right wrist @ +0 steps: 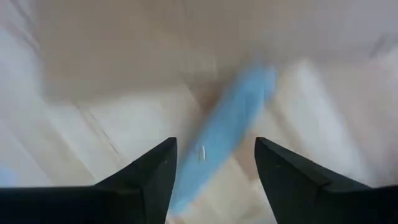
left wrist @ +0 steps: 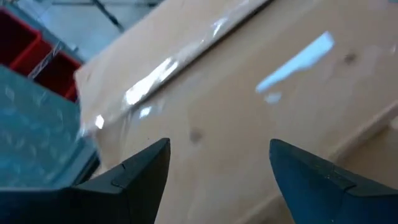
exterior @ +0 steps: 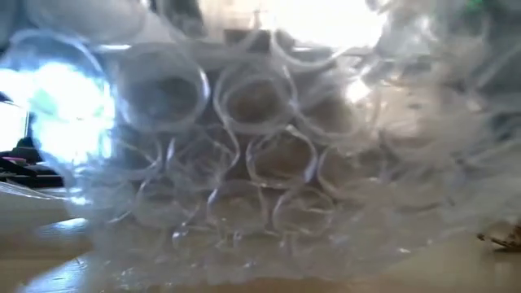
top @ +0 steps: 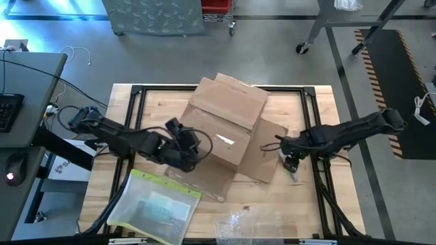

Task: Unpack boxes
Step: Break down the cardboard box using the silver cutter until it is fully flat

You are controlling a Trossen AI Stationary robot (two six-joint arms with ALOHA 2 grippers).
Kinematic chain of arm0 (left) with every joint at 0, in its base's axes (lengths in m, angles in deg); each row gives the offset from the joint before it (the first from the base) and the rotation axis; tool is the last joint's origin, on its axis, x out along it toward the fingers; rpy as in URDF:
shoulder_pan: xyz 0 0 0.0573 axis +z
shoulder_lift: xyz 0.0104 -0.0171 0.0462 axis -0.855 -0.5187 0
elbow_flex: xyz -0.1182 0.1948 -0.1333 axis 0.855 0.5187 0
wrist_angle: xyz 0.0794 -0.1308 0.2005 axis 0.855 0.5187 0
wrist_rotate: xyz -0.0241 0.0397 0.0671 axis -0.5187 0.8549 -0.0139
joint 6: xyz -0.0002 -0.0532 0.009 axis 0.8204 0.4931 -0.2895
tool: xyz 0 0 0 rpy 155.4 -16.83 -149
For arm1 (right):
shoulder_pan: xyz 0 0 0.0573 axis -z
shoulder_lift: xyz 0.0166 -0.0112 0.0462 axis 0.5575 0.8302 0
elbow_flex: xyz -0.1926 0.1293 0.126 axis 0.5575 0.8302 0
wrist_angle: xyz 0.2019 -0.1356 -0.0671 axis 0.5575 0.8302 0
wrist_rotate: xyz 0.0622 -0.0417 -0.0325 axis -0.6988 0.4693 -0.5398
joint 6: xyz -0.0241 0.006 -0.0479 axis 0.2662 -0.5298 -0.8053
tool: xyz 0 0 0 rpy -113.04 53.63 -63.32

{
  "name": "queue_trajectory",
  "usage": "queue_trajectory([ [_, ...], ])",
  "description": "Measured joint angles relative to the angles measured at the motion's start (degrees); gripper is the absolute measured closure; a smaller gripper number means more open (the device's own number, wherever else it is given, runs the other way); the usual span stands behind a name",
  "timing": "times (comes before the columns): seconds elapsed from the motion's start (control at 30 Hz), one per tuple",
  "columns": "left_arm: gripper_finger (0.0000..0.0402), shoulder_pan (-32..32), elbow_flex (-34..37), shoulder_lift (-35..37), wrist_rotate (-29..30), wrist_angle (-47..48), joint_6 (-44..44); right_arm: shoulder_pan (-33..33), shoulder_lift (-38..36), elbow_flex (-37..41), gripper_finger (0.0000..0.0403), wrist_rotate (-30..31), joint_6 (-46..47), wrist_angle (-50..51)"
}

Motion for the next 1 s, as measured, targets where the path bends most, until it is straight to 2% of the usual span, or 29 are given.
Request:
queue_trajectory([
  [0.07, 0.0145, -0.3, 2.8, 1.1, -0.2, -0.2, 2.5, -1.2, -0.1, -4.9, 0.02, 5.7, -1.4, 0.2],
  [0.13, 0.0145, 0.7, 5.9, 2.2, -2.1, -3.3, 3.0, -2.7, -0.1, -10.1, 0.02, 13.3, -6.6, -3.0],
  [0.2, 0.0149, 2.4, 9.0, 3.2, -4.2, -9.2, 1.0, -3.6, -0.1, -14.3, 0.02, 21.6, -14.7, -9.7],
  [0.27, 0.0154, 4.5, 12.0, 3.9, -6.8, -17.6, -3.1, -3.2, 0.5, -17.2, 0.02, 26.6, -24.8, -19.1],
  [0.37, 0.0161, 7.8, 16.5, 4.0, -12.3, -33.7, -9.4, -0.8, 3.5, -20.4, 0.0199, 24.9, -37.9, -31.2],
  [0.47, 0.0164, 11.1, 20.0, 3.8, -18.1, -45.3, -12.7, 1.8, 9.3, -22.9, 0.0199, 23.9, -44.3, -36.7],
  [0.63, 0.0165, 15.2, 24.2, 3.8, -23.9, -47.1, -9.0, 6.8, 22.6, -27.0, 0.0199, 26.2, -50.0, -36.7],
  [0.8, 0.0165, 16.5, 27.6, 3.9, -26.5, -49.0, -6.3, 11.2, 32.9, -31.6, 0.0199, 34.9, -54.8, -34.9],
  [1.0, 0.0165, 15.3, 28.4, 3.9, -26.9, -48.8, -4.2, 14.6, 37.9, -36.8, 0.0206, 47.1, -59.4, -32.6],
])
